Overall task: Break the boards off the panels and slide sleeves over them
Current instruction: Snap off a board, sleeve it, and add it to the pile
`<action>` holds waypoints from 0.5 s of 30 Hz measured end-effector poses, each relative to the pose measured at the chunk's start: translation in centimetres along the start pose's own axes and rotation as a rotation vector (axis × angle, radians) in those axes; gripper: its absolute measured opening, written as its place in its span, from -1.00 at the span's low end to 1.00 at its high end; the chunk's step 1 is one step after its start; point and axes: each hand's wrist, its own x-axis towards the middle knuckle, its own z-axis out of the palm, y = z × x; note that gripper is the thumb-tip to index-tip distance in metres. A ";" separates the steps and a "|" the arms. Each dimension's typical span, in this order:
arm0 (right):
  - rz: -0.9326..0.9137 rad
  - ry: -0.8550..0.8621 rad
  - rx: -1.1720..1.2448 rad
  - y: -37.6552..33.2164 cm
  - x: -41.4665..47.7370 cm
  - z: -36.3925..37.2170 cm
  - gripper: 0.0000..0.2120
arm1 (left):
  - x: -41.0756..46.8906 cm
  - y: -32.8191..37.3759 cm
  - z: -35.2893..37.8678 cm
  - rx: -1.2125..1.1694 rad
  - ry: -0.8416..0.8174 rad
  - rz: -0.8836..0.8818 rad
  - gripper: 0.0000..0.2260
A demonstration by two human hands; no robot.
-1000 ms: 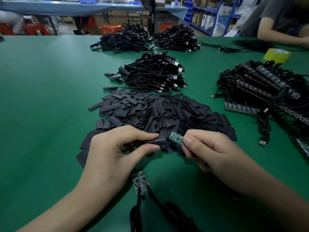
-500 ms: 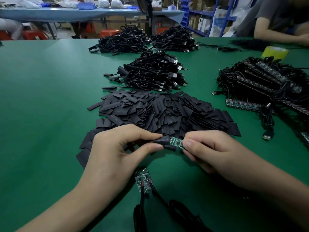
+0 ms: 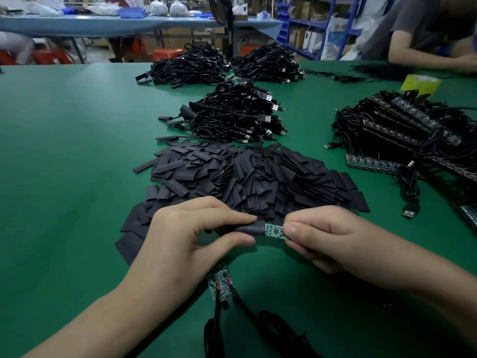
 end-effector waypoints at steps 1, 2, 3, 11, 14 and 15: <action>-0.012 0.021 -0.058 0.0 0.0 0.1 -0.63 | 0.0 0.0 0.0 -0.010 0.000 -0.012 -0.80; -0.031 0.045 -0.126 0.0 -0.1 0.2 -0.63 | 0.0 0.0 0.0 -0.019 -0.001 -0.021 -0.80; -0.052 0.065 -0.188 -0.1 -0.1 0.2 -0.62 | 0.0 0.0 0.0 -0.026 -0.005 -0.025 -0.80; -0.043 0.043 -0.279 -0.9 -0.2 0.6 -0.66 | -0.2 0.2 0.3 0.002 -0.128 0.100 -0.80; -0.041 0.102 -0.217 -0.7 -0.2 1.0 -0.73 | -0.2 0.1 0.3 -0.011 -0.086 0.101 -0.81; -0.056 0.154 -0.176 -0.6 -0.1 1.1 -0.78 | -0.1 0.1 0.3 -0.019 -0.061 0.089 -0.81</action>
